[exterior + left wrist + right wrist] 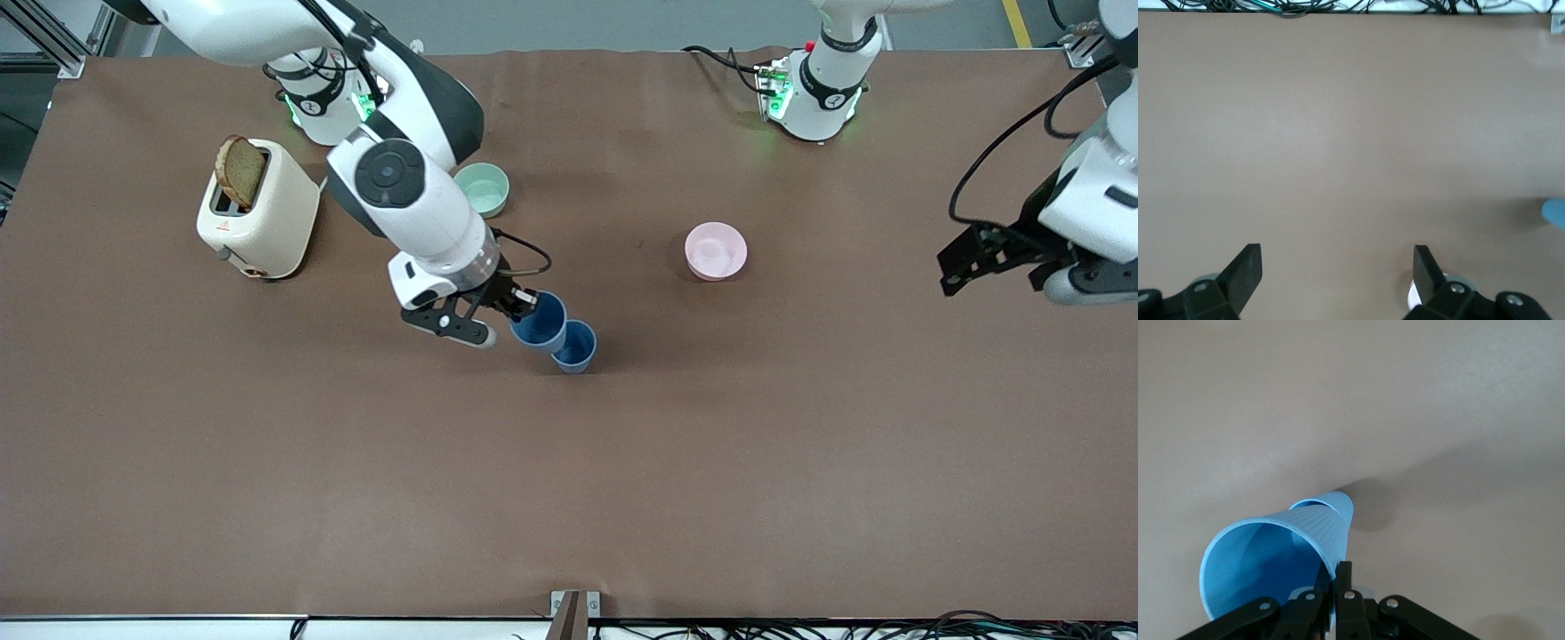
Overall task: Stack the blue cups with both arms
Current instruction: 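Lower the held blue cup into the standing cup with the right gripper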
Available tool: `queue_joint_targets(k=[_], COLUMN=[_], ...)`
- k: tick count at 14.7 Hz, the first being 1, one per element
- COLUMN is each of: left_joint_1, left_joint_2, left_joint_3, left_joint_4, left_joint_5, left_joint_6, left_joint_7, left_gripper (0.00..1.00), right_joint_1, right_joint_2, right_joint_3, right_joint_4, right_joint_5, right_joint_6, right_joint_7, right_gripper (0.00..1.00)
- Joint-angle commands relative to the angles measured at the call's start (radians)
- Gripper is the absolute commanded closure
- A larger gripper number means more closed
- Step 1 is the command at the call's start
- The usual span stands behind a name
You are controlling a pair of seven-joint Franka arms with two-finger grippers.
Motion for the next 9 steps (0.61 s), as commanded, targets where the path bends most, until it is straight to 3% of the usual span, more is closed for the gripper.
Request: queue_joint_targets(k=[1,3,9], left_joint_1=[-0.012,-0.038,-0.035], left_joint_2=[-0.124,-0.178,-0.188], left_joint_3=[0.084,0.126,0.117], left_joint_4=[-0.131,-0.18,-0.176], left_joint_5=[-0.073,-0.098,-0.096], left_joint_6=[-0.004,-0.006,-0.044], left_joint_7=[0.105,0.113,0.113], left_gripper=[0.0,0.0,0.0], right_joint_1=[0.009,0.017,0.044], right_joint_2=[0.042,0.054,0.091], right_joint_3=[0.023,0.023,0.023], right_joint_4=[0.015,0.014,0.0], right_joint_5=[-0.067,-0.069,-0.108], right_joint_6=[0.013,0.03,0.058], right_joint_7=[0.05,0.052,0.066], right_gripper=[0.98,0.98,0.97])
